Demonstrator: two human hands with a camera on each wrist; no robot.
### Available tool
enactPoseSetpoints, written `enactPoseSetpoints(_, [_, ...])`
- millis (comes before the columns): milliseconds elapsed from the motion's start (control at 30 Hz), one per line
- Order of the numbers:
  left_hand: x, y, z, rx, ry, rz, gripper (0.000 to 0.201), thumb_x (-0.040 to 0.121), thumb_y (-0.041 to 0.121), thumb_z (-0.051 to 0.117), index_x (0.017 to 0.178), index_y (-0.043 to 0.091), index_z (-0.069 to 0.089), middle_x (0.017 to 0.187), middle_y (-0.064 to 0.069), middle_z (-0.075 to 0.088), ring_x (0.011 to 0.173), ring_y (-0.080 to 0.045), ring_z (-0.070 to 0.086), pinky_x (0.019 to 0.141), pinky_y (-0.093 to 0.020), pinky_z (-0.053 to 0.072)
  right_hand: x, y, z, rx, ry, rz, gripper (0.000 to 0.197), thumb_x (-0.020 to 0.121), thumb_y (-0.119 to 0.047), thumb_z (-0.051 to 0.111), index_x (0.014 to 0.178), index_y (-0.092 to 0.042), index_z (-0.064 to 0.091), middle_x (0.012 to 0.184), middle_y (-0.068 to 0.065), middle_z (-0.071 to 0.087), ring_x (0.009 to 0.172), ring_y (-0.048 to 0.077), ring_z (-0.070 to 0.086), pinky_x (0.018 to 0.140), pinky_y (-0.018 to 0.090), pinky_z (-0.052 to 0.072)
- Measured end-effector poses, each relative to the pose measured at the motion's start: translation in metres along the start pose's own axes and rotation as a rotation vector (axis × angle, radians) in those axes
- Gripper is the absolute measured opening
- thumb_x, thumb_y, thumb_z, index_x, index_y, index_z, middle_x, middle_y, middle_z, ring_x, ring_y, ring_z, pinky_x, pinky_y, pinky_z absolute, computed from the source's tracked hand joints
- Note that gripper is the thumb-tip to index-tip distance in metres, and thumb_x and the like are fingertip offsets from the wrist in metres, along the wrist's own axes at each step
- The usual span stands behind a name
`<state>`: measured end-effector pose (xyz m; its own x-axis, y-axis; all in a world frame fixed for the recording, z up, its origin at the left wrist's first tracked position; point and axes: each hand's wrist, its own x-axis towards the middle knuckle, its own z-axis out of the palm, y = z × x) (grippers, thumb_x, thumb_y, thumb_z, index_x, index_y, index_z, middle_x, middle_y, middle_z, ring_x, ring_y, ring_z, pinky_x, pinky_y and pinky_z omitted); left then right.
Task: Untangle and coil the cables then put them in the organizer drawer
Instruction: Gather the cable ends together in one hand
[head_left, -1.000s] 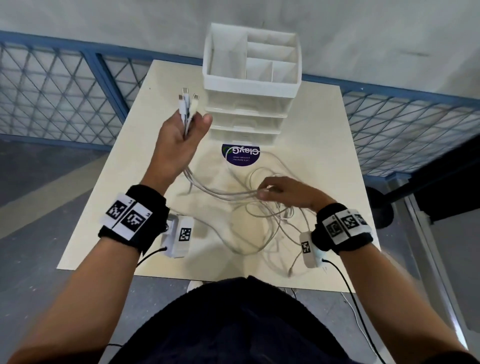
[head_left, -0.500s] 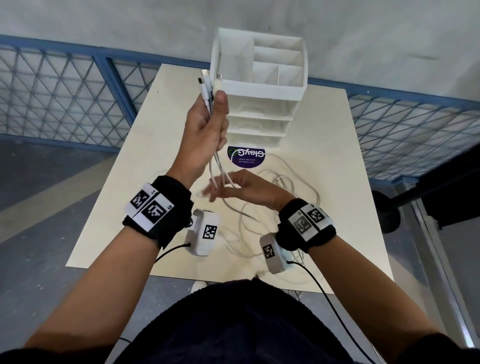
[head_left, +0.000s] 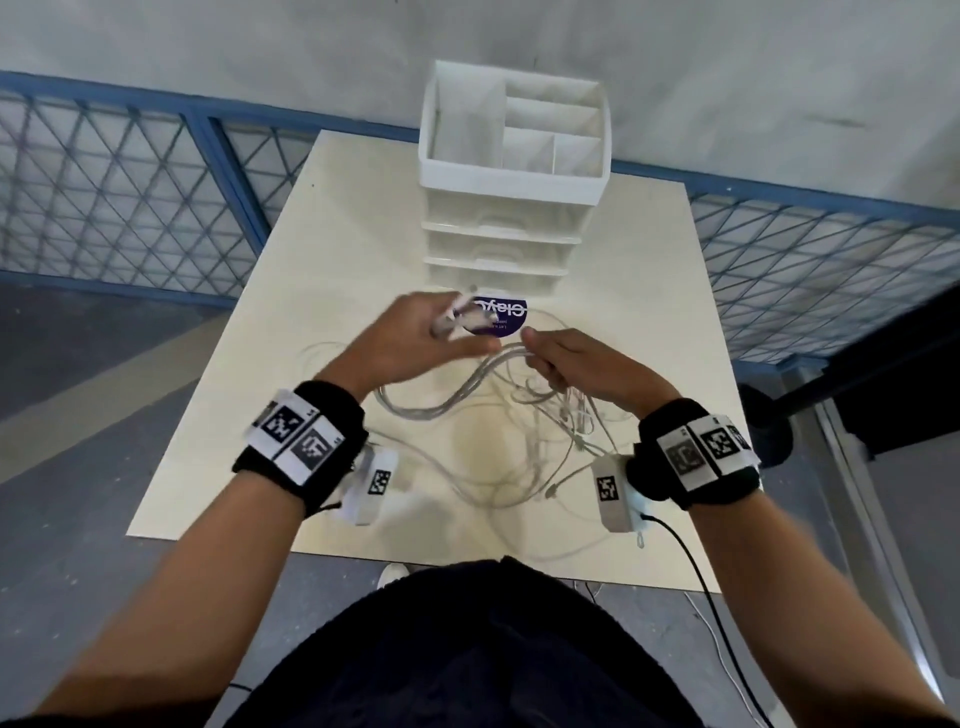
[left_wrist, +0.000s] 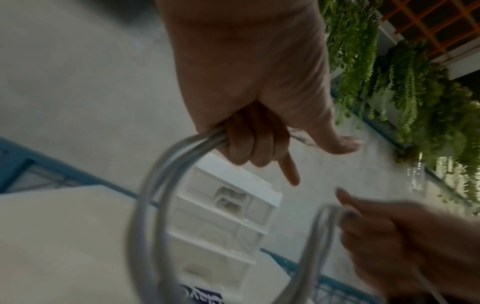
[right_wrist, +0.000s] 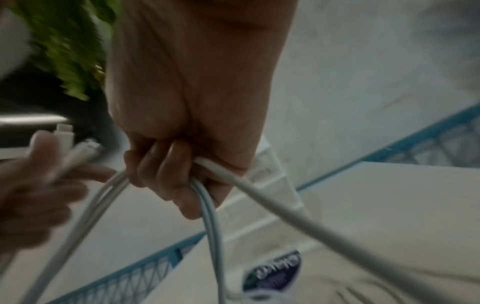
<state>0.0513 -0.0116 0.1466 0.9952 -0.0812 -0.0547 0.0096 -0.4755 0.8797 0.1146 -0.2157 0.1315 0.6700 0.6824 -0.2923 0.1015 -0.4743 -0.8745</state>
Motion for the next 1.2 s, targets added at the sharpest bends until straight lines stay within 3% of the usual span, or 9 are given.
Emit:
enactPoseSetpoints(133, [0.008,0.006,0.014,0.052,-0.114,0.011,0.022,0.083,0.028,0.067,0.063,0.024,0.061,0.050,0.017,0.056,0.049,0.006,0.049,0.056,-0.011,0.036,0.004,-0.031,-0.007,0.004,0.067,-0.105,0.046,0.100,-0.038,0.032,0.060,-0.018,0.040,0.053,-0.006,0.032,0.051,0.012,0.028,0.053,0.024,0.027])
enactPoseSetpoints(267, [0.012,0.016,-0.003,-0.102,0.000,0.117,0.029,0.084,0.042,0.059,0.062,0.024,0.056,0.054,0.014,0.055,0.055,0.004,0.048,0.061,-0.011,0.037,0.000,-0.021,-0.017,0.089,0.032,-0.168,0.033,0.096,-0.029,0.046,0.068,-0.013,0.048,0.055,-0.007,0.038,0.049,0.007,0.035,0.053,0.018,0.033])
enactPoseSetpoints(400, [0.011,0.031,-0.016,-0.128,0.135,0.190,0.034,0.079,0.054,0.054,0.063,0.024,0.054,0.063,-0.002,0.050,0.062,-0.011,0.044,0.063,-0.025,0.035,0.007,0.014,-0.010,0.014,-0.079,-0.054,0.028,0.093,-0.024,0.055,0.067,-0.013,0.051,0.065,0.005,0.048,0.060,0.011,0.048,0.073,0.022,0.042])
enactPoseSetpoints(567, [0.004,0.042,-0.044,-0.194,0.363,0.302,0.032,0.087,0.044,0.051,0.060,0.027,0.049,0.056,0.012,0.050,0.061,-0.007,0.045,0.064,-0.020,0.037,0.016,0.050,-0.004,-0.090,-0.068,0.076,0.031,0.098,-0.018,0.044,0.084,0.003,0.062,0.086,0.016,0.062,0.069,-0.006,0.062,0.072,0.006,0.042])
enactPoseSetpoints(667, [0.003,0.031,-0.051,-0.076,0.431,0.211,0.037,0.088,0.046,0.051,0.058,0.026,0.050,0.061,-0.002,0.051,0.063,-0.018,0.045,0.065,-0.029,0.035,0.024,0.057,-0.016,-0.269,0.023,0.075,0.034,0.098,-0.026,0.044,0.088,-0.005,0.069,0.091,0.005,0.068,0.080,0.009,0.064,0.082,0.025,0.045])
enactPoseSetpoints(767, [0.005,0.001,-0.059,0.107,0.500,0.026,0.040,0.092,0.039,0.051,0.056,0.023,0.051,0.055,0.007,0.054,0.053,-0.009,0.047,0.058,-0.024,0.034,0.024,0.049,-0.035,-0.341,0.161,0.019,0.029,0.097,-0.021,0.045,0.085,-0.011,0.068,0.077,-0.010,0.064,0.070,-0.006,0.060,0.076,0.020,0.043])
enactPoseSetpoints(900, [0.003,-0.037,-0.064,0.379,0.410,-0.257,0.037,0.092,0.037,0.049,0.065,0.014,0.060,0.071,-0.008,0.058,0.070,-0.027,0.054,0.066,-0.031,0.038,0.019,0.029,-0.063,-0.224,0.246,-0.100,0.029,0.093,-0.011,0.051,0.066,-0.021,0.054,0.063,-0.004,0.057,0.058,0.001,0.053,0.068,0.026,0.041])
enactPoseSetpoints(1000, [0.006,-0.058,-0.054,0.409,0.318,-0.375,0.035,0.092,0.037,0.050,0.070,0.014,0.063,0.077,-0.011,0.059,0.077,-0.030,0.057,0.072,-0.036,0.042,0.011,0.010,-0.080,-0.274,0.202,-0.010,0.015,0.088,-0.017,0.061,0.075,-0.011,0.057,0.064,-0.002,0.055,0.052,-0.003,0.054,0.063,0.015,0.042])
enactPoseSetpoints(1200, [0.006,-0.075,-0.038,0.397,0.323,-0.423,0.039,0.091,0.045,0.048,0.073,0.015,0.062,0.077,-0.008,0.057,0.082,-0.032,0.059,0.070,-0.033,0.039,0.000,0.010,-0.097,-0.469,0.016,0.129,0.019,0.083,-0.035,0.066,0.073,-0.022,0.056,0.067,0.005,0.057,0.062,0.015,0.054,0.063,0.029,0.040])
